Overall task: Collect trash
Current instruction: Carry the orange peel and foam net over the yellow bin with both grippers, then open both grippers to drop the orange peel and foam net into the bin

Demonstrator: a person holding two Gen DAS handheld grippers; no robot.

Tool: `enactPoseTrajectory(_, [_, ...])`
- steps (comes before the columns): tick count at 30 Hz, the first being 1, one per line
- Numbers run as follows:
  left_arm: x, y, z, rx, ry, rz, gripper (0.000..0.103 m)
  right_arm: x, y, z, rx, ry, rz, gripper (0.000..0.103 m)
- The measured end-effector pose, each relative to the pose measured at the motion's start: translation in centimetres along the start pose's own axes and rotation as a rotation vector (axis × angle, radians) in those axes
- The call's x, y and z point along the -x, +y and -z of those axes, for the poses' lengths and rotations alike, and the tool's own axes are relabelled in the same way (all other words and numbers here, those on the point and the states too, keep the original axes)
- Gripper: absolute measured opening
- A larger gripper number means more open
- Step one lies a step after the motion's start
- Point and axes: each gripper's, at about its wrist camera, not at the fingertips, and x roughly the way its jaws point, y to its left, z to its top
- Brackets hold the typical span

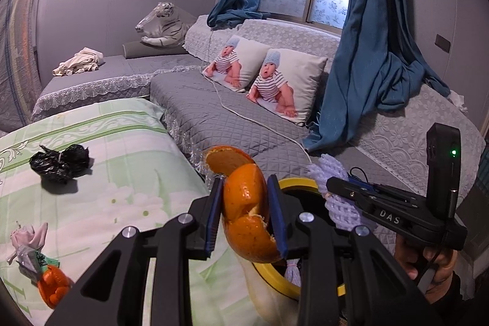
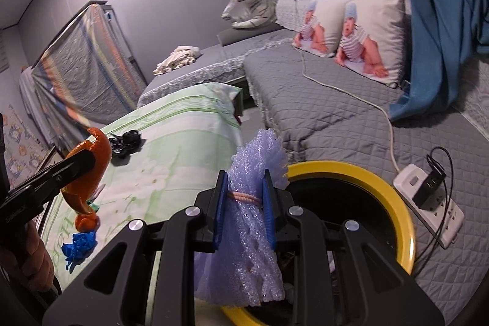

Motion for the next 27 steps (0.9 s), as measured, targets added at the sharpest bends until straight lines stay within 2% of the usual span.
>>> enactPoseTrajectory(12, [-3.1, -3.6, 0.0, -0.059, 0.022, 0.031, 0.028, -0.5, -3.8, 1.0, -0.052, 0.007, 0.076, 0.021])
enactPoseTrajectory(27, [-7.3, -5.0, 1.2, -0.068, 0.097, 0.048, 0.028, -2.0, -7.4, 2.4, -0.120, 0.044, 0.131, 0.021])
